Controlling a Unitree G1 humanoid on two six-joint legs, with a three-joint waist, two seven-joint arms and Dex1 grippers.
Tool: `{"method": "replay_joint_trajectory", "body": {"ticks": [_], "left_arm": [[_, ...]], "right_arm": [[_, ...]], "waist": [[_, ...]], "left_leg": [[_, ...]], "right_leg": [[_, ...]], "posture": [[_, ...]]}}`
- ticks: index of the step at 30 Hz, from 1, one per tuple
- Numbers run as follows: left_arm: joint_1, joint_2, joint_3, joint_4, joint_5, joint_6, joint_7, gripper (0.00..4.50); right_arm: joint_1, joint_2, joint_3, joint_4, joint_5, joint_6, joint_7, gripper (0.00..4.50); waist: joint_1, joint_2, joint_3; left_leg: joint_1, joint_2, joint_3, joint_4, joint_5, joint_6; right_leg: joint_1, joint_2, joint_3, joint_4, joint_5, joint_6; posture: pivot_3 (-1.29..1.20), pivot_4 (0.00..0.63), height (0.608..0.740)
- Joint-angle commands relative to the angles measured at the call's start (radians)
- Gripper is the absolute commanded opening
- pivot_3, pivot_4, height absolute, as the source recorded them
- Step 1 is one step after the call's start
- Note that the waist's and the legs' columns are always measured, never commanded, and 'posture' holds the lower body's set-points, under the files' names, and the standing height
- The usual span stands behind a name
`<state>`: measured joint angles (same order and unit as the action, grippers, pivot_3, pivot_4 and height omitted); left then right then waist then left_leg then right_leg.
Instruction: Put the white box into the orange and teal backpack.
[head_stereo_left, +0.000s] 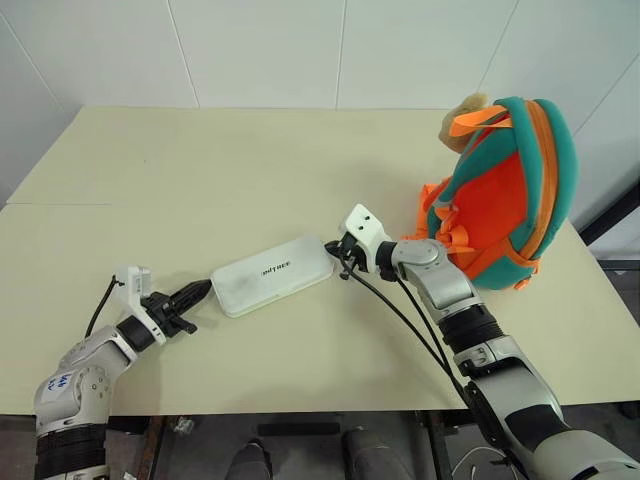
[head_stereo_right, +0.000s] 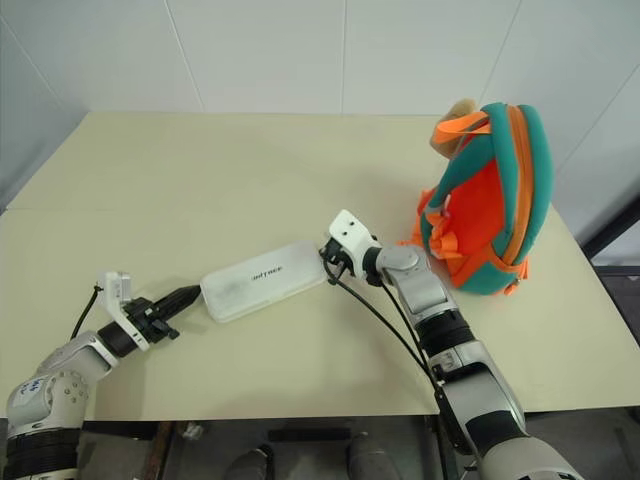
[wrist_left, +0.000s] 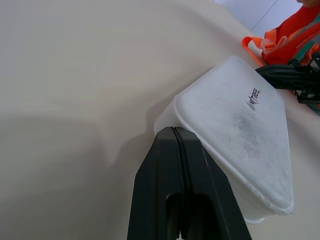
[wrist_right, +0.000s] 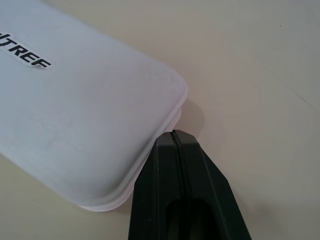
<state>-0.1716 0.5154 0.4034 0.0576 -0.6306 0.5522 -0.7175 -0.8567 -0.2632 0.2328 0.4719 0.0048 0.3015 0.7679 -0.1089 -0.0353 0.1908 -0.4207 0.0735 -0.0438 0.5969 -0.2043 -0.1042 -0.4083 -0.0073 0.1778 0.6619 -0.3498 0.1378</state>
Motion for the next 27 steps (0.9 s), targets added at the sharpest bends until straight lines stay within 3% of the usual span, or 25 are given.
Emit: {"method": "replay_joint_trajectory", "body": {"ticks": [1, 9, 27], "left_arm": [[-0.009, -0.012, -0.013, -0.023, -0.015, -0.026, -0.024, 0.01], [0.021, 0.002, -0.047, -0.043, -0.011, 0.029, -0.024, 0.01], [0.08, 0.096, -0.102, -0.232, -0.044, 0.224, -0.037, 0.01]], "right_arm": [[-0.008, 0.013, 0.011, -0.074, 0.018, 0.007, 0.04, 0.0], [0.02, -0.004, 0.023, -0.188, 0.045, 0.088, 0.123, 0.0], [0.167, -0.237, 0.071, -0.541, 0.114, 0.33, 0.375, 0.0]], "waist": [[0.0, 0.0, 0.0], [-0.002, 0.0, 0.0], [0.004, 0.0, 0.0]], "left_leg": [[0.0, 0.0, 0.0, 0.0, 0.0, 0.0], [0.0, 0.0, 0.0, 0.0, 0.0, 0.0], [0.0, -0.001, -0.001, -0.001, 0.0, 0.0]], "right_leg": [[0.0, 0.0, 0.0, 0.0, 0.0, 0.0], [0.0, 0.0, 0.0, 0.0, 0.0, 0.0], [0.001, 0.0, 0.0, -0.002, 0.0, 0.0]], "posture": [[0.0, 0.15, 0.74], [0.0, 0.15, 0.74], [0.0, 0.15, 0.74]]}}
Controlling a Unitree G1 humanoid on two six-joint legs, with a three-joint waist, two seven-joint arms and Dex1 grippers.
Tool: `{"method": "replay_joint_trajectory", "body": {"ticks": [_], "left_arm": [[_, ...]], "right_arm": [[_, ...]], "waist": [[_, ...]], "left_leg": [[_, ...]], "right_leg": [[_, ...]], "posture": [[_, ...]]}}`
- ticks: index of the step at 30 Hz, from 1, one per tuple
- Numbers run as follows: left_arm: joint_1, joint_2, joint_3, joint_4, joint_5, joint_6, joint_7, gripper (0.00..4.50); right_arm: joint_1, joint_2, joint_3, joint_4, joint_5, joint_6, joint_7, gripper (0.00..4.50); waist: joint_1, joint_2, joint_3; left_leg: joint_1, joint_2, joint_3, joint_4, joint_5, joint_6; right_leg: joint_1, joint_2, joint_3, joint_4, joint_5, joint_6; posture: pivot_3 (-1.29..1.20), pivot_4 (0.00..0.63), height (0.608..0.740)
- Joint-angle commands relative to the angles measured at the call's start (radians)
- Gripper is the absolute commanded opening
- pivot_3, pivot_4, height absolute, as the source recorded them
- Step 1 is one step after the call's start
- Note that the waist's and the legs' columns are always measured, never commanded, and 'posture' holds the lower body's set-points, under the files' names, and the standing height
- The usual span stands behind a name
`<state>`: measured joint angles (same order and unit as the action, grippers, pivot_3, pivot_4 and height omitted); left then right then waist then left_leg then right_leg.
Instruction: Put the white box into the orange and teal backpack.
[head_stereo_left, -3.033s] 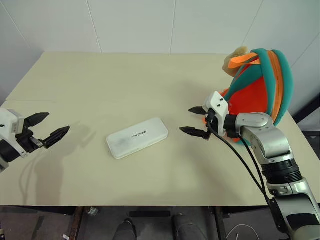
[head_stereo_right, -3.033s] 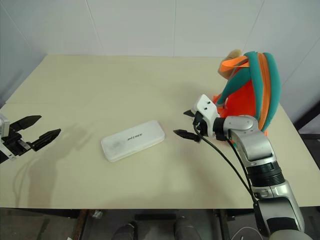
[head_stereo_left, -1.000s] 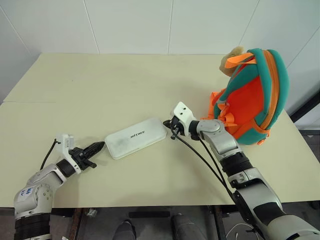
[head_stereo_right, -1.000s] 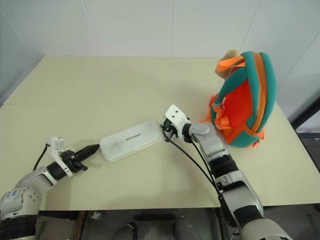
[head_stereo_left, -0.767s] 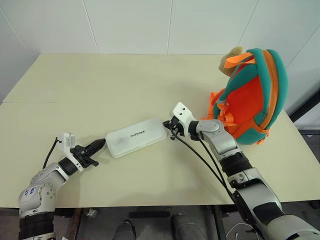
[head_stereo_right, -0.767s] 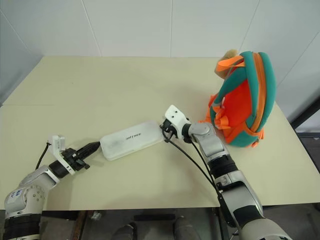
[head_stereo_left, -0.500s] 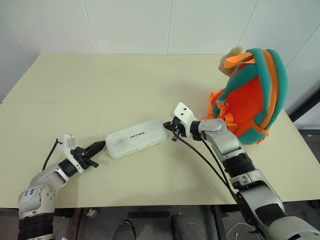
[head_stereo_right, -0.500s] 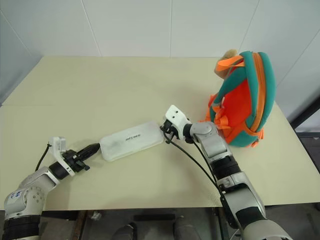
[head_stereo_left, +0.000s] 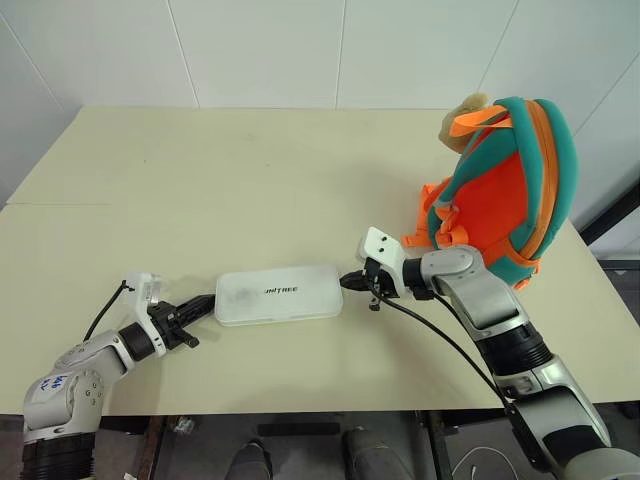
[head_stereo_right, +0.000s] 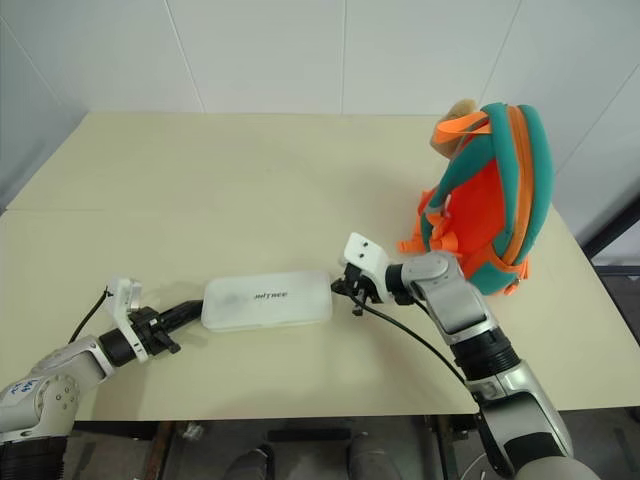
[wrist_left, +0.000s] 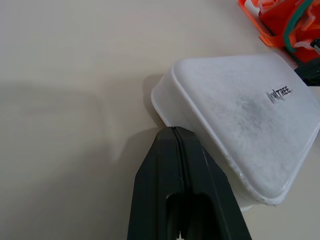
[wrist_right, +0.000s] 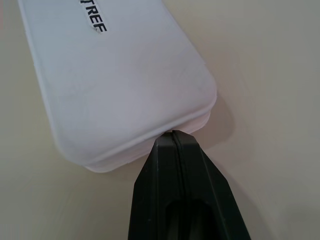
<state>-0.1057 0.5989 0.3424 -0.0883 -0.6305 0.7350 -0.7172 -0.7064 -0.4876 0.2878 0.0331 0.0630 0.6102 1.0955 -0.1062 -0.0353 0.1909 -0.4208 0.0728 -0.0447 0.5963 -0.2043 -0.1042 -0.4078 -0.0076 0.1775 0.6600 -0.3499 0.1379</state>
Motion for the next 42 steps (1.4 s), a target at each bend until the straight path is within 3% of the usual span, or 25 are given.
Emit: {"method": "replay_joint_trajectory", "body": {"ticks": [1, 13, 28, 37, 42], "left_arm": [[0.018, 0.017, -0.041, -0.096, -0.048, 0.05, -0.04, 0.01], [0.105, 0.104, -0.052, -0.234, -0.094, 0.204, -0.06, 0.01], [0.117, 0.111, -0.06, -0.286, -0.112, 0.263, -0.048, 0.01], [0.125, 0.179, -0.041, -0.272, -0.085, 0.216, -0.108, 0.01], [0.118, 0.209, 0.035, -0.273, -0.085, 0.141, -0.135, 0.01]], "right_arm": [[0.024, -0.024, 0.017, -0.116, 0.061, 0.03, 0.053, 0.0], [0.092, -0.156, 0.006, -0.242, 0.118, 0.112, 0.105, 0.0], [0.097, -0.186, 0.026, -0.178, 0.084, 0.062, 0.086, 0.0], [0.094, -0.212, 0.018, -0.121, 0.051, 0.023, 0.054, 0.0], [0.066, -0.225, 0.0, -0.045, 0.026, -0.032, 0.033, 0.0]], "waist": [[0.001, 0.0, 0.0], [0.009, 0.0, 0.0], [0.022, 0.0, 0.0], [0.022, -0.001, 0.0], [0.022, -0.001, 0.001]], "left_leg": [[0.0, 0.0, 0.0, 0.0, 0.0, 0.0], [0.0, 0.0, 0.0, -0.001, 0.0, 0.0], [0.0, 0.0, 0.0, -0.001, 0.0, 0.0], [0.0, 0.0, 0.0, -0.001, 0.0, 0.0], [0.0, -0.001, 0.0, -0.001, 0.0, 0.0]], "right_leg": [[0.0, 0.0, 0.0, 0.0, 0.0, 0.0], [0.0, 0.0, 0.0, -0.002, 0.0, 0.0], [0.0, 0.0, 0.0, -0.003, 0.0, 0.0], [0.0, 0.0, 0.0, -0.003, 0.0, -0.001], [0.0, -0.001, 0.0, -0.004, -0.001, -0.001]], "posture": [[0.0, 0.15, 0.74], [0.0, 0.15, 0.74], [0.0, 0.15, 0.74], [0.0, 0.15, 0.74], [0.0, 0.15, 0.74]]}}
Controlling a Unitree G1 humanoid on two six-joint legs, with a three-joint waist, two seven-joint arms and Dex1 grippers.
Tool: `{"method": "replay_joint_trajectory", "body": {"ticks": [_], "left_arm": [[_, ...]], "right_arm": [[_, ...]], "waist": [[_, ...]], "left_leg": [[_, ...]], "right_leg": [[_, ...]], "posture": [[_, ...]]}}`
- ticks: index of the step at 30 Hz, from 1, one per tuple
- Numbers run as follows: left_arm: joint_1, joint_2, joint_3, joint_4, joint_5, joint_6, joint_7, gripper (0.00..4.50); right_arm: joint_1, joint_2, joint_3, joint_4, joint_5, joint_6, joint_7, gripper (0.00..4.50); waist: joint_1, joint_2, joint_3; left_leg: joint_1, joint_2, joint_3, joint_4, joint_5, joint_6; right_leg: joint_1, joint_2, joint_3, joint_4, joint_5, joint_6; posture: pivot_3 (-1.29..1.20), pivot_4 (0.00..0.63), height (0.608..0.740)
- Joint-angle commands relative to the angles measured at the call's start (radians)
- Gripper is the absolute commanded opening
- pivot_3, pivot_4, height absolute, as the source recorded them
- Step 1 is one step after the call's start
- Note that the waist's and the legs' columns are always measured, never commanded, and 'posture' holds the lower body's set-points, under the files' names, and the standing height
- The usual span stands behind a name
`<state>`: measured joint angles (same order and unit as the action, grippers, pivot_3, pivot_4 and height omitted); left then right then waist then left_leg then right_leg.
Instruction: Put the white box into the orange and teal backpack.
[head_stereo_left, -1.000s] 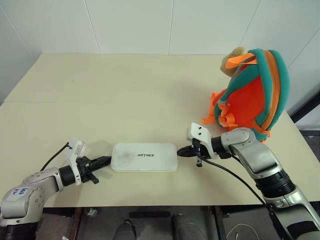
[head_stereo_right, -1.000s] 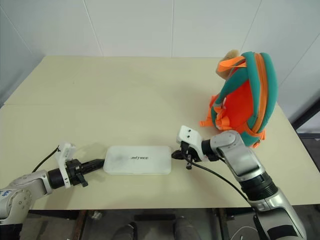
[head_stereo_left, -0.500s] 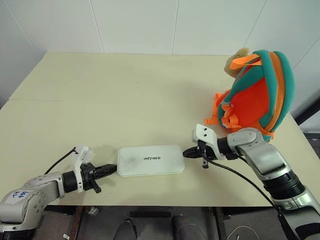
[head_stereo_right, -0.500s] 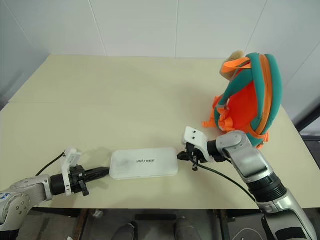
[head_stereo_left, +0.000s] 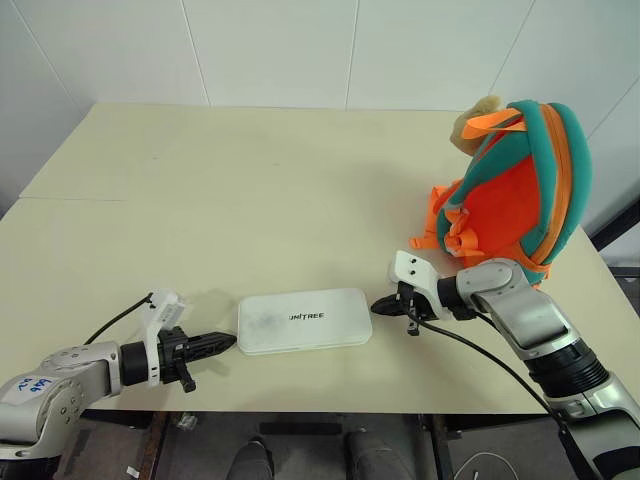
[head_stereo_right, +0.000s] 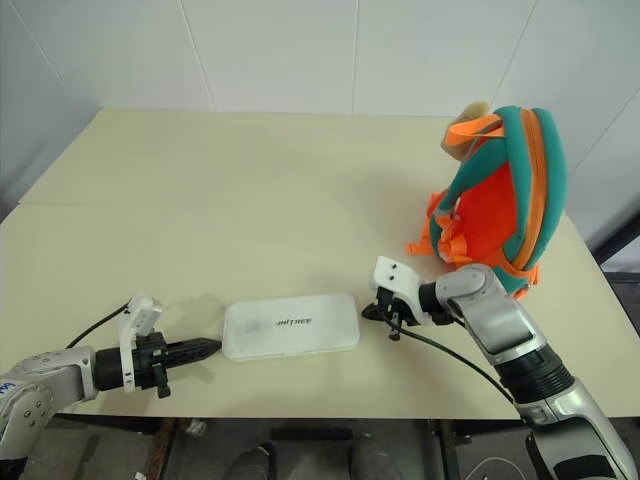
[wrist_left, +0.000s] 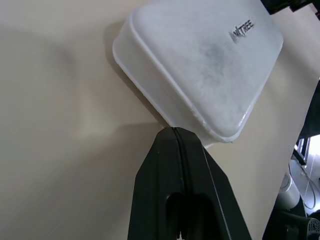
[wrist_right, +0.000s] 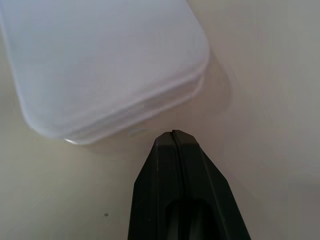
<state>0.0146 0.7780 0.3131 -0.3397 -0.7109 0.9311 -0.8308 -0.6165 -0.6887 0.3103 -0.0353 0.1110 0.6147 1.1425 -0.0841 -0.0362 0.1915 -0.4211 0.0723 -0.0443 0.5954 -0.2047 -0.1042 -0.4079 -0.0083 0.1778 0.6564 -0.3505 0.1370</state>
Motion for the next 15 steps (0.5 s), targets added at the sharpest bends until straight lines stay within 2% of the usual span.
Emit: {"method": "replay_joint_trajectory", "body": {"ticks": [1, 4, 7, 10, 11, 15], "left_arm": [[-0.005, 0.036, 0.075, -0.022, -0.002, -0.068, -0.022, 0.01], [-0.034, 0.051, 0.112, 0.026, -0.056, -0.002, -0.017, 0.0], [-0.065, 0.072, 0.11, 0.067, -0.062, 0.083, 0.032, 0.58], [-0.084, 0.052, 0.126, 0.06, -0.102, 0.101, 0.037, 1.55], [-0.098, 0.037, 0.146, 0.069, -0.136, 0.129, 0.05, 1.94], [-0.119, 0.015, 0.211, 0.098, -0.247, 0.254, 0.094, 3.12]], "right_arm": [[-0.03, -0.024, -0.023, 0.035, -0.027, -0.047, -0.019, 0.0], [-0.043, -0.021, -0.022, 0.075, -0.035, -0.081, -0.022, 0.58], [-0.054, -0.016, -0.023, 0.095, -0.036, -0.096, -0.024, 1.56], [-0.06, -0.012, -0.025, 0.111, -0.039, -0.109, -0.028, 2.61], [-0.062, -0.009, -0.025, 0.117, -0.041, -0.116, -0.032, 3.04], [-0.062, 0.0, -0.027, 0.123, -0.043, -0.123, -0.05, 4.3]], "waist": [[-0.001, 0.0, 0.0], [-0.001, 0.0, 0.0], [-0.002, 0.0, 0.0], [-0.001, 0.0, 0.0], [-0.001, 0.0, 0.0], [-0.003, 0.0, 0.0]], "left_leg": [[0.0, 0.0, 0.0, 0.0, 0.0, 0.0], [0.0, 0.0, 0.0, 0.0, 0.0, 0.0], [0.0, 0.0, 0.0, 0.0, 0.0, 0.0], [0.0, 0.0, 0.0, 0.0, 0.0, 0.0], [0.0, 0.0, 0.0, -0.001, 0.0, 0.0], [0.0, 0.0, 0.0, -0.001, 0.0, 0.0]], "right_leg": [[0.0, 0.0, 0.0, 0.0, 0.0, 0.0], [0.0, 0.0, 0.0, 0.0, 0.0, 0.0], [0.0, 0.0, 0.0, 0.0, 0.0, 0.0], [0.0, 0.0, 0.0, -0.001, 0.0, 0.0], [0.0, 0.0, 0.0, -0.001, 0.0, 0.0], [0.0, 0.0, 0.0, 0.0, 0.0, 0.0]], "posture": [[0.0, 0.15, 0.74], [0.0, 0.15, 0.74], [0.0, 0.15, 0.74], [0.0, 0.15, 0.74], [0.0, 0.15, 0.74], [0.0, 0.15, 0.74]]}}
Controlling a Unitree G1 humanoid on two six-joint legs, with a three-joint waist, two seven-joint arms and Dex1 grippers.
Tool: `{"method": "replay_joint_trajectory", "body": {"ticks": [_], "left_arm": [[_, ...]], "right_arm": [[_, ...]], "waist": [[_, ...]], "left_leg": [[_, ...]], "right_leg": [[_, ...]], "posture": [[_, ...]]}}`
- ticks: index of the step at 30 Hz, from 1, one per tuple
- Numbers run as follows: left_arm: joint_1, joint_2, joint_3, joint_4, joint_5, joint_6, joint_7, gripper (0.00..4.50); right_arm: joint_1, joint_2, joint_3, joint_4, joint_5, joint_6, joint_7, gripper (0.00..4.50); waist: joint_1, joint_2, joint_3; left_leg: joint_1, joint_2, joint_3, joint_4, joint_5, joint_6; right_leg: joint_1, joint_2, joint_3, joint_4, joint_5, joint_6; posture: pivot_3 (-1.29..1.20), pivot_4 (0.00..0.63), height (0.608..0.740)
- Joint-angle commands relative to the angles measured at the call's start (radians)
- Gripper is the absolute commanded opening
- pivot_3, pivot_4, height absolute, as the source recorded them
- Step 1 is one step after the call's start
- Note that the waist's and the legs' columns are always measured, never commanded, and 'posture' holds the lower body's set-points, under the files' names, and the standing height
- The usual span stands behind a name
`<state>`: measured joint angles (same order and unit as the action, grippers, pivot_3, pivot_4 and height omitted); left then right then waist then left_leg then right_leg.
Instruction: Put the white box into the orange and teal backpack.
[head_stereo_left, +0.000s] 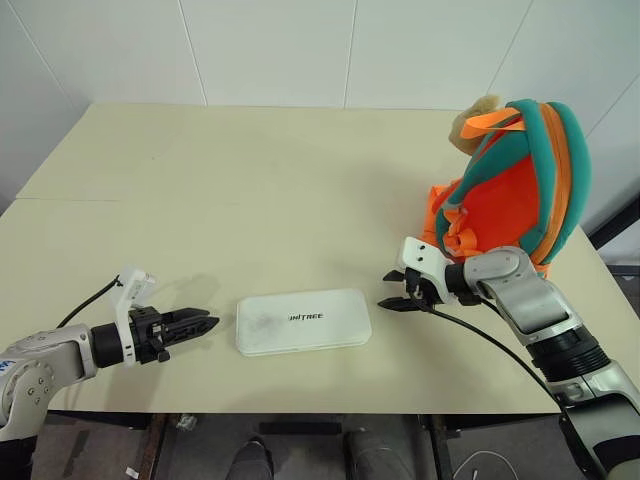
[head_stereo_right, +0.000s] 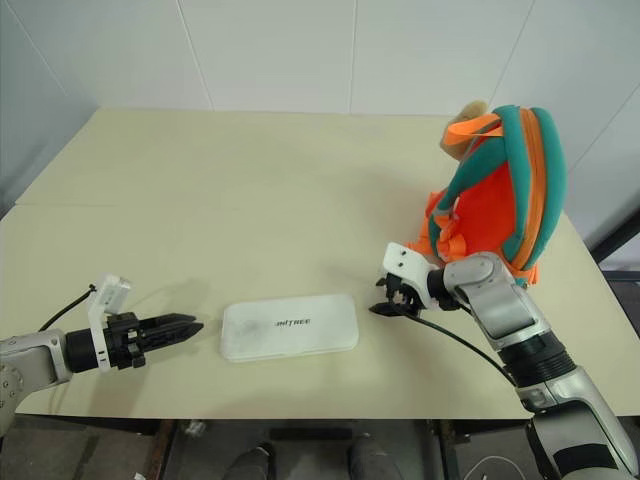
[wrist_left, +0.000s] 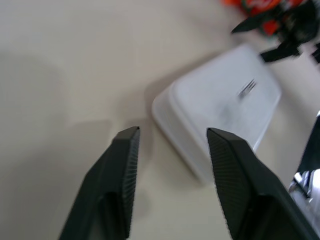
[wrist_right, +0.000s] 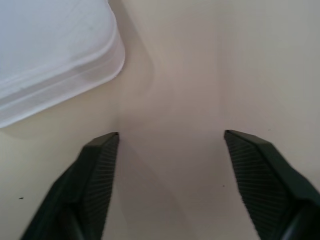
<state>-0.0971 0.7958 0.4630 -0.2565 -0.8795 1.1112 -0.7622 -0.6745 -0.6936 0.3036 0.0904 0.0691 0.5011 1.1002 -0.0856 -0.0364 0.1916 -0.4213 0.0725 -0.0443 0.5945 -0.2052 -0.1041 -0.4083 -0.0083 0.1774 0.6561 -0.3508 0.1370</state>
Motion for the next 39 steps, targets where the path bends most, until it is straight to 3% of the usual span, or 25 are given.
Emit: {"method": "replay_joint_trajectory", "body": {"ticks": [1, 4, 5, 12, 24, 33, 39], "left_arm": [[-0.009, -0.003, 0.072, 0.019, -0.099, 0.102, 0.036, 3.46], [-0.019, 0.006, 0.094, 0.044, -0.164, 0.205, 0.065, 4.39], [-0.029, 0.0, 0.105, 0.069, -0.185, 0.233, 0.076, 4.45], [-0.088, -0.026, 0.108, 0.289, -0.276, 0.498, 0.205, 4.45], [-0.196, -0.062, 0.04, 0.519, -0.436, 0.503, 0.333, 4.45], [-0.247, -0.094, -0.056, 0.512, -0.429, 0.503, 0.333, 4.45], [-0.295, -0.157, -0.092, 0.493, -0.349, 0.475, 0.317, 4.45]], "right_arm": [[-0.002, 0.006, -0.021, -0.005, -0.001, -0.009, -0.01, 4.5], [0.006, 0.008, -0.019, -0.005, -0.006, -0.012, -0.023, 4.5], [0.009, 0.009, -0.018, -0.007, -0.007, -0.012, -0.027, 4.5], [0.026, 0.02, -0.014, -0.031, -0.003, 0.002, -0.045, 4.5], [0.039, 0.042, -0.011, -0.072, 0.003, 0.029, -0.055, 4.5], [0.037, 0.063, -0.005, -0.081, 0.001, 0.034, -0.057, 4.5], [0.03, 0.084, 0.001, -0.09, 0.0, 0.044, -0.062, 4.5]], "waist": [[-0.002, 0.0, 0.0], [-0.002, 0.0, 0.0], [-0.001, 0.0, 0.0], [-0.005, -0.001, -0.001], [0.001, -0.001, -0.001], [0.002, -0.001, -0.001], [0.004, -0.001, -0.001]], "left_leg": [[0.0, 0.0, 0.0, 0.0, 0.0, 0.0], [0.0, 0.0, 0.0, 0.0, 0.0, 0.0], [0.0, 0.0, 0.0, 0.0, 0.0, 0.0], [0.001, 0.0, 0.0, 0.002, 0.0, 0.0], [0.002, -0.001, -0.002, 0.002, 0.0, -0.001], [0.002, -0.001, -0.002, 0.002, 0.0, -0.001], [0.002, -0.001, -0.002, 0.003, 0.001, -0.001]], "right_leg": [[0.0, 0.0, 0.0, 0.0, 0.0, 0.0], [0.0, 0.0, 0.0, 0.0, 0.0, 0.0], [0.0, 0.0, 0.0, 0.0, 0.0, 0.0], [0.001, 0.0, 0.0, 0.002, 0.0, 0.0], [0.001, 0.0, -0.001, 0.004, 0.0, 0.0], [0.002, 0.0, -0.001, 0.004, 0.0, 0.001], [0.002, 0.0, -0.001, 0.004, 0.001, 0.001]], "posture": [[0.0, 0.15, 0.74], [0.0, 0.15, 0.74], [0.0, 0.15, 0.74], [0.0, 0.15, 0.74], [0.0, 0.15, 0.74], [0.0, 0.15, 0.74], [0.0, 0.15, 0.74]]}}
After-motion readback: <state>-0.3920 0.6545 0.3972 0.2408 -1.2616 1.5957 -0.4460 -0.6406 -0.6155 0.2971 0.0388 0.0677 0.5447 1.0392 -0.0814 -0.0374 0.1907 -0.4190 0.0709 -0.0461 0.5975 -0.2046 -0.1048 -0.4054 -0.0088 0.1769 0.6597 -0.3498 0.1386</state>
